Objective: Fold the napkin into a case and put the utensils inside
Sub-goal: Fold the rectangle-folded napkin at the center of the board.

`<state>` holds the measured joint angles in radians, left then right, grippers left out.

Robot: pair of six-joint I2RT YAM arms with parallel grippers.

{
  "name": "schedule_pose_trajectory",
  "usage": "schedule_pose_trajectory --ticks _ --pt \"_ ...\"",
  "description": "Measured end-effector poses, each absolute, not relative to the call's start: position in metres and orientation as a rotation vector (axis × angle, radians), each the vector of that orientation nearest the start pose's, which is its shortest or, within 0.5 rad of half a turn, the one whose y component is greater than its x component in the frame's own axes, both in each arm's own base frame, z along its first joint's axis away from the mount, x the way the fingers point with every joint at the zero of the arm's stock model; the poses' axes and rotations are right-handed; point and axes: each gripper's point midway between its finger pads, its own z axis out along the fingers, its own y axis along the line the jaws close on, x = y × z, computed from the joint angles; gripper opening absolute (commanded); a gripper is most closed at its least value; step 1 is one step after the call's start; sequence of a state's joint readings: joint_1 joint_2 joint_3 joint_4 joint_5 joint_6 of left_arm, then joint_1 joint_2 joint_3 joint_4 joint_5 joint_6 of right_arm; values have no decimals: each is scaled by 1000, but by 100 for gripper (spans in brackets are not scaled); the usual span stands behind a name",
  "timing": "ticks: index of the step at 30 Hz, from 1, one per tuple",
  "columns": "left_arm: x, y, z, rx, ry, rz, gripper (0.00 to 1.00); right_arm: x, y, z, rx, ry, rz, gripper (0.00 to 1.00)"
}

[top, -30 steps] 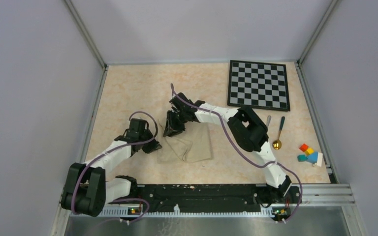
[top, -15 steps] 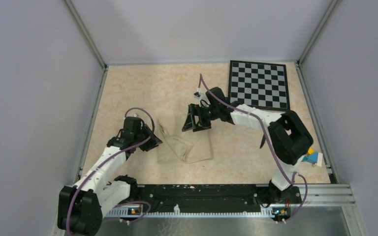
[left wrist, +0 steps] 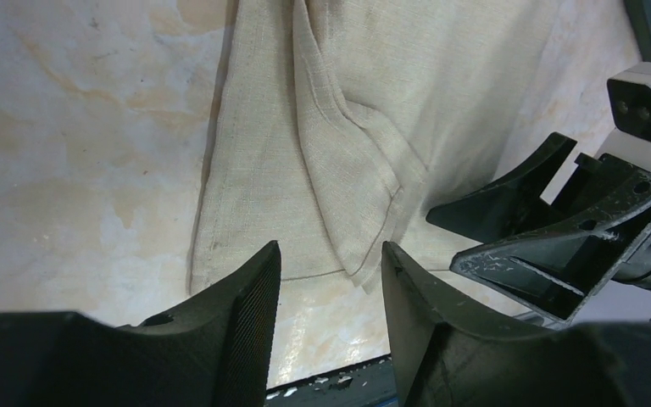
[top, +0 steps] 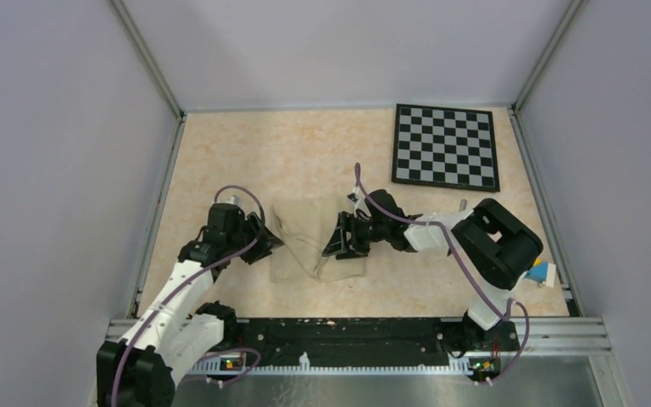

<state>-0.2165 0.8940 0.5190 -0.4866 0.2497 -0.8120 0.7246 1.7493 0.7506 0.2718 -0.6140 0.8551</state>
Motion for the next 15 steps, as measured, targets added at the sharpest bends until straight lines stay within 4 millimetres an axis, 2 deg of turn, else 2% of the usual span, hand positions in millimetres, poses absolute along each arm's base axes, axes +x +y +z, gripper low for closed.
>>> schedule_pose_trajectory --ticks 2,6,15 --pt "215 -122 93 -623 2445 -750 53 201 355 53 -210 2585 1434 57" --pt "214 -121 104 -610 2416 -758 53 199 367 61 -210 2544 1468 57" --pt "216 -121 125 -584 2383 -767 54 204 370 56 -140 2552 1448 60"
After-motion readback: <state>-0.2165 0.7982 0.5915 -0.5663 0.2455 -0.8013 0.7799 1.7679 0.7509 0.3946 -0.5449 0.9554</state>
